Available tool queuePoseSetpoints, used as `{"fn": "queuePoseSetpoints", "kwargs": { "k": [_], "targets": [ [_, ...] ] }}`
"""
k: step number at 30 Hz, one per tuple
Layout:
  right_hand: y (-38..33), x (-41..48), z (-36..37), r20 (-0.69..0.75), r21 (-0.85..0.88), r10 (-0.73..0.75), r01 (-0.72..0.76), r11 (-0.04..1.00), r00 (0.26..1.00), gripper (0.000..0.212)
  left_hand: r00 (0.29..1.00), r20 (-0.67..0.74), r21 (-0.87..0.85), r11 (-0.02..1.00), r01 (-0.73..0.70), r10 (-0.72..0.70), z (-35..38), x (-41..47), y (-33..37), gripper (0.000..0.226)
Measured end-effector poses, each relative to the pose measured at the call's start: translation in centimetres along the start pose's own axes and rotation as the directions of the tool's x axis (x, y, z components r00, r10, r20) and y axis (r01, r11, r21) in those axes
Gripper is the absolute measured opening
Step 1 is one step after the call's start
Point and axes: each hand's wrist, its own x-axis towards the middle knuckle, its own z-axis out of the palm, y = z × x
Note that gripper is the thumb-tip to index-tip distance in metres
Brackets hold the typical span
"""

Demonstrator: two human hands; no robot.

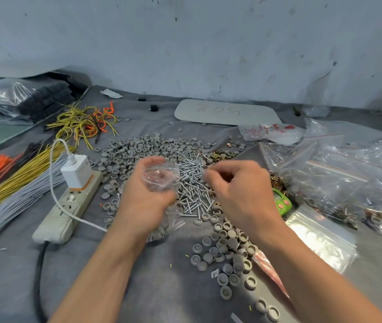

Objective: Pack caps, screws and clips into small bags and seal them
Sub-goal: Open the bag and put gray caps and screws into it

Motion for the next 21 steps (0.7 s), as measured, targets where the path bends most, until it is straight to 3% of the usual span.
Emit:
{"fn": "queuePoseSetpoints", "kwargs": {
  "k": [1, 3, 6, 9, 13, 15, 18, 19, 21],
  "targets": [
    [-0.4, 0.3, -0.4, -0.060, 0.140, -0.013, 0.022, 0.990, 0.998, 0.010, 0.996, 0.012, 0.124, 0.989, -0.084, 0.083, 0.5, -0.3, -0.1, 0.067],
    [-1.2, 0.5, -0.6, -0.017, 0.276, -0.042, 0.045, 0.960, 0.999, 0.009, 0.987, 0.060, 0.249, 0.955, -0.162, 0.151, 1.4, -0.7, -0.2, 0.065],
    [-1.8, 0.3, 0.2, 0.115, 0.180, -0.042, 0.020, 0.984, 0.992, 0.005, 0.978, 0.141, 0.237, 0.954, -0.183, 0.153, 2.0, -0.9, -0.1, 0.068],
    [-2.0, 0.3, 0.8, 0.146, 0.110, -0.023, 0.007, 0.994, 0.989, 0.009, 0.973, 0.158, 0.168, 0.966, -0.197, 0.171, 2.2, -0.9, -0.2, 0.066],
    [-1.4, 0.7, 0.0, -0.045, 0.234, 0.021, -0.009, 0.972, 0.999, 0.019, 0.984, 0.044, 0.059, 0.982, -0.177, 0.175, 1.9, -0.8, -0.1, 0.057],
    [-0.6, 1.2, -0.5, -0.130, 0.238, 0.081, -0.048, 0.970, 0.988, 0.017, 0.972, -0.110, 0.028, 0.978, -0.204, 0.206, 1.5, -0.6, 0.5, 0.055],
    [1.2, 2.1, -1.2, -0.160, 0.130, 0.139, -0.119, 0.984, 0.977, 0.020, 0.838, -0.354, 0.137, 0.909, -0.393, 0.415, 0.2, -0.8, 1.3, 0.062],
    [1.9, 2.4, -1.4, -0.140, 0.051, 0.159, -0.153, 0.987, 0.977, 0.020, 0.799, -0.361, 0.237, 0.876, -0.420, 0.481, 0.0, -0.9, 1.4, 0.069],
    [3.2, 3.0, -1.5, -0.072, -0.144, 0.222, -0.231, 0.962, 0.972, 0.025, 0.785, -0.266, 0.482, 0.783, -0.394, 0.559, 0.4, -0.9, 0.9, 0.083]
  ]
}}
